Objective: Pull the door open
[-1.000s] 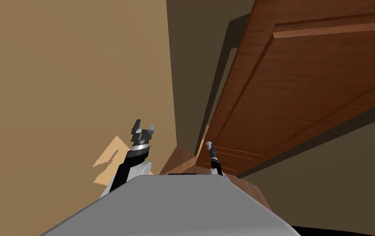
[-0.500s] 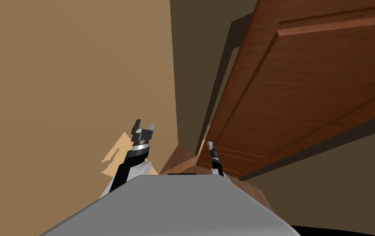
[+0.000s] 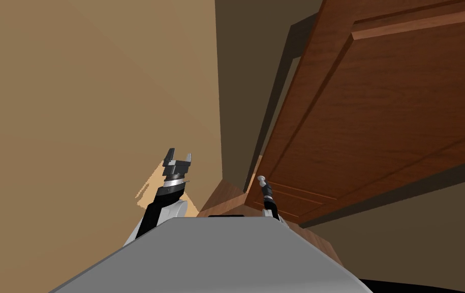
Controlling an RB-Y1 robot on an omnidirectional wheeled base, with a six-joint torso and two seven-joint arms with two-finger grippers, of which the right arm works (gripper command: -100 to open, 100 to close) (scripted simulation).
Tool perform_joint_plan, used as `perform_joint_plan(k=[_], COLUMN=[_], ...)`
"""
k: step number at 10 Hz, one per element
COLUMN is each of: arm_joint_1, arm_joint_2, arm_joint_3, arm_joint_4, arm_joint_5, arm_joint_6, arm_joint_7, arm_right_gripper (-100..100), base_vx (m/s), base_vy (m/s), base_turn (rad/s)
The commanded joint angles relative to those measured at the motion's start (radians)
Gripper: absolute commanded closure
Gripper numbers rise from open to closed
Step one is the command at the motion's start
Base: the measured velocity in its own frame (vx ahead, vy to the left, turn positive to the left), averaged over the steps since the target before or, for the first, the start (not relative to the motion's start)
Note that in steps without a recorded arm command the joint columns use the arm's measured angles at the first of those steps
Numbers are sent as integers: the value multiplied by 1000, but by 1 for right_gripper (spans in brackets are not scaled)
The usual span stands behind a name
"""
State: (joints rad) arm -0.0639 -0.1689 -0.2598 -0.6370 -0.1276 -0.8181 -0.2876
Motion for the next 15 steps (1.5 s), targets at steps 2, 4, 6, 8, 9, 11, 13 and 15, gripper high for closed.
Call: perform_joint_plan(k=[2, 4, 6, 8, 9, 11, 13, 15], arm_joint_1=[-4, -8, -11, -14, -17, -17, -23, -26], arm_joint_2=[-3, -7, -12, -17, -21, -21, -30, -34], arm_joint_3=[4, 4, 5, 5, 6, 6, 7, 8], arm_joint_4=[3, 10, 18, 25, 32, 32, 45, 52], arm_joint_5=[-22, -37, -51, -66, -80, -80, -107, -121], arm_joint_6=[-3, -5, -7, -10, -12, -12, -16, -18], arm_joint_7=[-73, -119, -163, -205, -238, -246, -313, -363], arm_right_gripper=[100, 100, 100, 100, 100, 100, 100, 100], base_vx=[-37, -29, -29, -46, -33, -18, -32, -34], base_vy=[-12, -7, -6, -8, -8, -2, -3, -12], base_turn=[75, 72, 71, 109, 80, 22, 118, 73])
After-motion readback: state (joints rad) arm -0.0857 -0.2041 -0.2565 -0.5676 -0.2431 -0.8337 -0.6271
